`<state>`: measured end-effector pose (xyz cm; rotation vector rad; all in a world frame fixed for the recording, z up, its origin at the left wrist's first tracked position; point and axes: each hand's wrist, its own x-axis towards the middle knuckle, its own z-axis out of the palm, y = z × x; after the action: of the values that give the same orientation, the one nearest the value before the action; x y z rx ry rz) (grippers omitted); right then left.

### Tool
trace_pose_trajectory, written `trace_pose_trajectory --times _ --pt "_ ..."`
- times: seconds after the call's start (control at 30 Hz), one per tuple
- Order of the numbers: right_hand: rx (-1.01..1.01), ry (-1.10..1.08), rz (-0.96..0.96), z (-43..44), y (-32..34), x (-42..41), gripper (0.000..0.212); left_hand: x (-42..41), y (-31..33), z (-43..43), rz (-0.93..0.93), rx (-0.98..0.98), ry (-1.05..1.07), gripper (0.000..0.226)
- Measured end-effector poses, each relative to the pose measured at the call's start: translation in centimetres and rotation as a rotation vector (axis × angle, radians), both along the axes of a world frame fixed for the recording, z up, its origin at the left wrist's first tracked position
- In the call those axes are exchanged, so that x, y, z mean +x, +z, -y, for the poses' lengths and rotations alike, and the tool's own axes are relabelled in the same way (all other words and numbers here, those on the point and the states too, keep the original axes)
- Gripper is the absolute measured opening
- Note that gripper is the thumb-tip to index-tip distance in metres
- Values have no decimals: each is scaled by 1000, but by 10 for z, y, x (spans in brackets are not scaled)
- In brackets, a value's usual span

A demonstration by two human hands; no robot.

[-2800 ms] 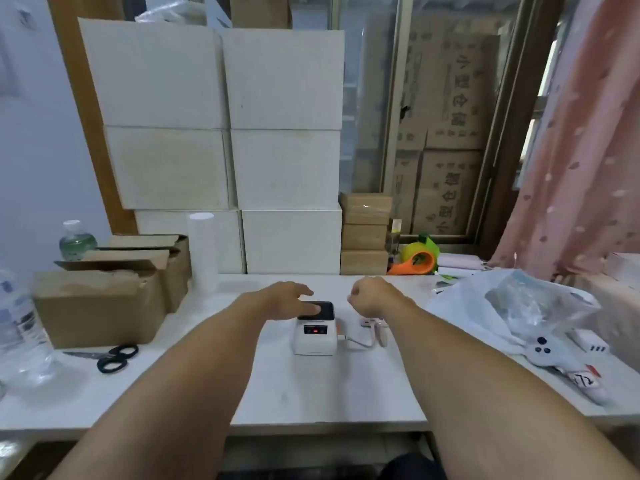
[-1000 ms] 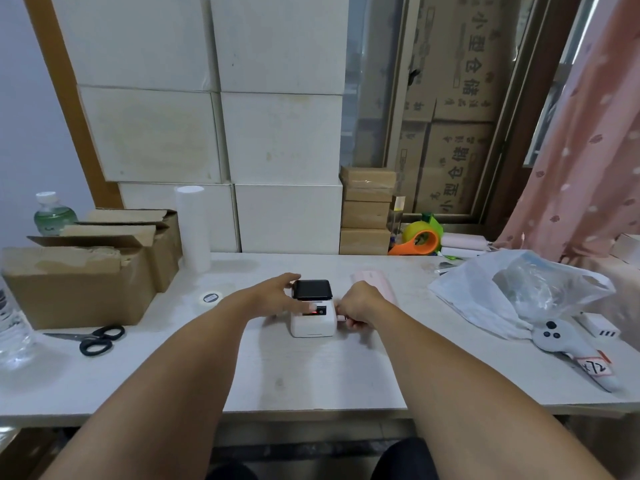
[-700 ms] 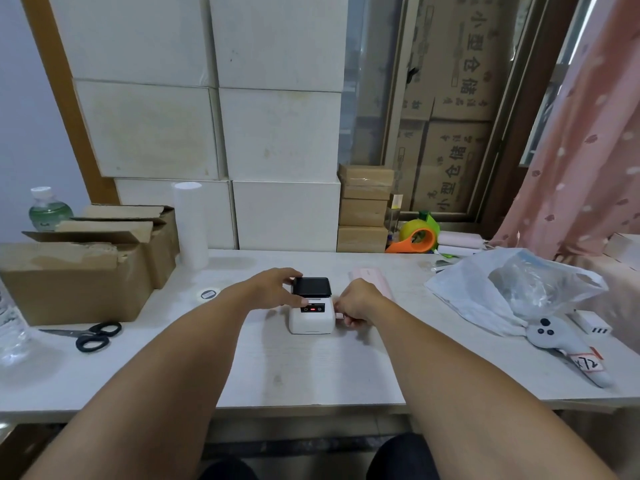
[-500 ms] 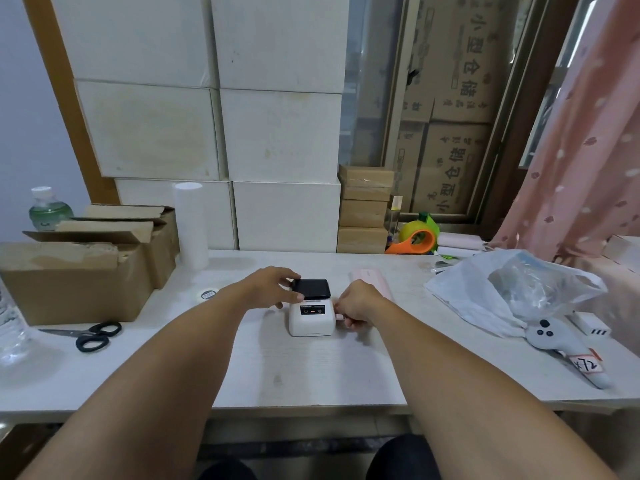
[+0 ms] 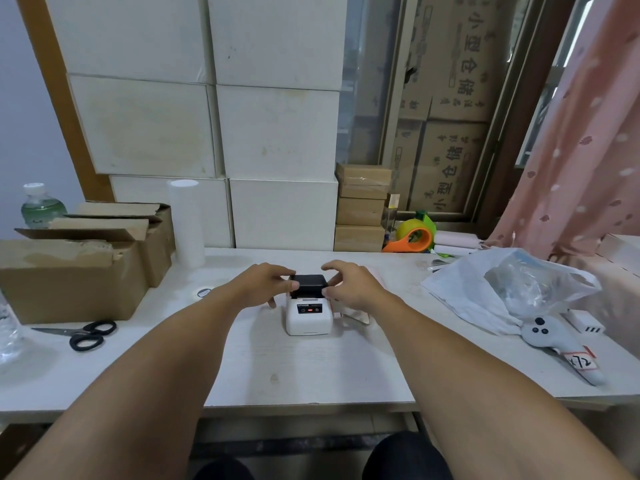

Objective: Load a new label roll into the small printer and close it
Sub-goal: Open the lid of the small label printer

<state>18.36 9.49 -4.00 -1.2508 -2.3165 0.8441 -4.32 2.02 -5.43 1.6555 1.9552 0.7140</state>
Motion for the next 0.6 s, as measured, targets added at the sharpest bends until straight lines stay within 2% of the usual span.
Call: trace_pose_trajectory --times 0.13,0.27,0.47,0.6 --pt "167 11 90 -1 6 -2 29 1 2 -2 32 10 27 48" --pt "220 -22 74 -4 1 -2 25 1 -1 -3 60 57 40 46" --pt "153 -41 -14 -13 0 -5 20 -11 8 -9 83 19 -12 60" --pt "101 -31 -43 -21 5 -8 14 -13 9 -14 120 70 23 41"
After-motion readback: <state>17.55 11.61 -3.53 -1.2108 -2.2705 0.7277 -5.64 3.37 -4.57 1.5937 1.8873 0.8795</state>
